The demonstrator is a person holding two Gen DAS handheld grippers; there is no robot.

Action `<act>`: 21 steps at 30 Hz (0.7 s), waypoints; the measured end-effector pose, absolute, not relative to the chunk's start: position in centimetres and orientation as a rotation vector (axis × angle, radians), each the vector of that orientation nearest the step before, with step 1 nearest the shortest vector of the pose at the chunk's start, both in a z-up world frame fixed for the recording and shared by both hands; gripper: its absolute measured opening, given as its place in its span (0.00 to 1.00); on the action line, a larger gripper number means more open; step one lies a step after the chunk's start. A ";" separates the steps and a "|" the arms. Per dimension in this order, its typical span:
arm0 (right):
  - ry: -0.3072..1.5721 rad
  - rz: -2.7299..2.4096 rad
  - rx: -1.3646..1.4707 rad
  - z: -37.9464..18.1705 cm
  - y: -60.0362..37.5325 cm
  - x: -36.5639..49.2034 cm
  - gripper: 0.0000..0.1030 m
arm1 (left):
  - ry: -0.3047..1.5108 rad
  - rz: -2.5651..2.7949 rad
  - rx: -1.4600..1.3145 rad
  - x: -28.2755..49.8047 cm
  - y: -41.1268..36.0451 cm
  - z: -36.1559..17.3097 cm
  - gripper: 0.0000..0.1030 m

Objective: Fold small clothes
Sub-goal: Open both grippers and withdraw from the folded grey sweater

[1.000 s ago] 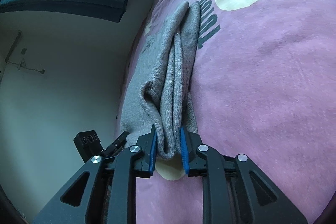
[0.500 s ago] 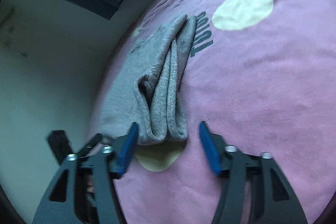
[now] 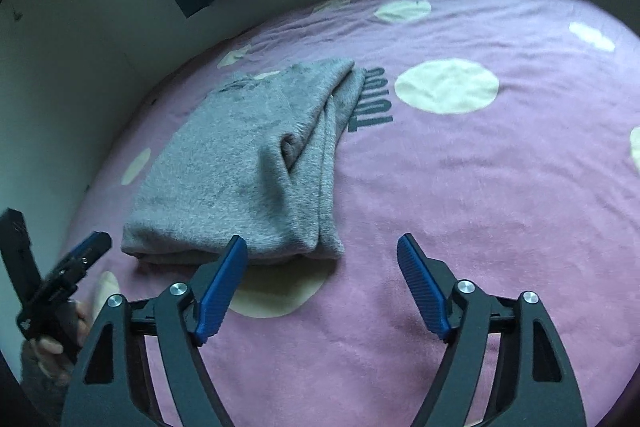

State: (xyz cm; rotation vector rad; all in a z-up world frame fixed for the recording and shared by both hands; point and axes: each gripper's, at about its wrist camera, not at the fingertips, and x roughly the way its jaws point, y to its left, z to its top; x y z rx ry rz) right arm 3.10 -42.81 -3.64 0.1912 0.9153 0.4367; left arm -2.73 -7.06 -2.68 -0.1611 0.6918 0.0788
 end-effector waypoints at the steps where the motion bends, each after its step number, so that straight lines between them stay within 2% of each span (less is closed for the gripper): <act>1: 0.902 0.427 0.175 -3.5 -42.6 2.9 0.76 | 0.691 0.089 -0.155 -2.8 -7.1 -2.6 0.96; 21: 0.865 0.366 0.119 -3.0 -42.2 1.9 0.79 | 0.683 0.184 -0.102 -3.1 -7.5 -2.2 0.97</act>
